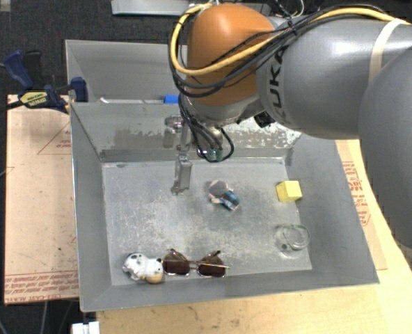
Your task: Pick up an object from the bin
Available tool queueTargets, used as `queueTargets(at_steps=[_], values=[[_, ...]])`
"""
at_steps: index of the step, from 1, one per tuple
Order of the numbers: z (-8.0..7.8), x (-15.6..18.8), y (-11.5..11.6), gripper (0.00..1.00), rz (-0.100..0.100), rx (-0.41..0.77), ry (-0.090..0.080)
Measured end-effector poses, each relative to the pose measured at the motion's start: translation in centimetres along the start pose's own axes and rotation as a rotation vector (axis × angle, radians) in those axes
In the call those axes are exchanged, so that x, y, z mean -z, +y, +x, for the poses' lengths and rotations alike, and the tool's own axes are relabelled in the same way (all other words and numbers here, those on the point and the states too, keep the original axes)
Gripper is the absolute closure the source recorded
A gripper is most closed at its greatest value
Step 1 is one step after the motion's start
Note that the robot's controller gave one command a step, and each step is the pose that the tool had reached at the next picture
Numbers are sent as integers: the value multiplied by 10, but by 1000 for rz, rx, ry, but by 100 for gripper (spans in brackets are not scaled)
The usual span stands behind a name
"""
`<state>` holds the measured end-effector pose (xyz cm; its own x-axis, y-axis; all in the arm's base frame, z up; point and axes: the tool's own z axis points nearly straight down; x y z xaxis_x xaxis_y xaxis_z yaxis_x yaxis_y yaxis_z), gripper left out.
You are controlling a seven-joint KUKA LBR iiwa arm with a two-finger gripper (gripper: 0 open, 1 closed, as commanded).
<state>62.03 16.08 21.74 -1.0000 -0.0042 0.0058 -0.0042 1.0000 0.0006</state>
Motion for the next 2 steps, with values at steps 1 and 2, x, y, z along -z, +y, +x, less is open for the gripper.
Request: queueTargets(at_steps=[1,2], values=[[-1,5,-1,0,-1,-3,-8],[21,-38,-8,0,-1,107,-10]])
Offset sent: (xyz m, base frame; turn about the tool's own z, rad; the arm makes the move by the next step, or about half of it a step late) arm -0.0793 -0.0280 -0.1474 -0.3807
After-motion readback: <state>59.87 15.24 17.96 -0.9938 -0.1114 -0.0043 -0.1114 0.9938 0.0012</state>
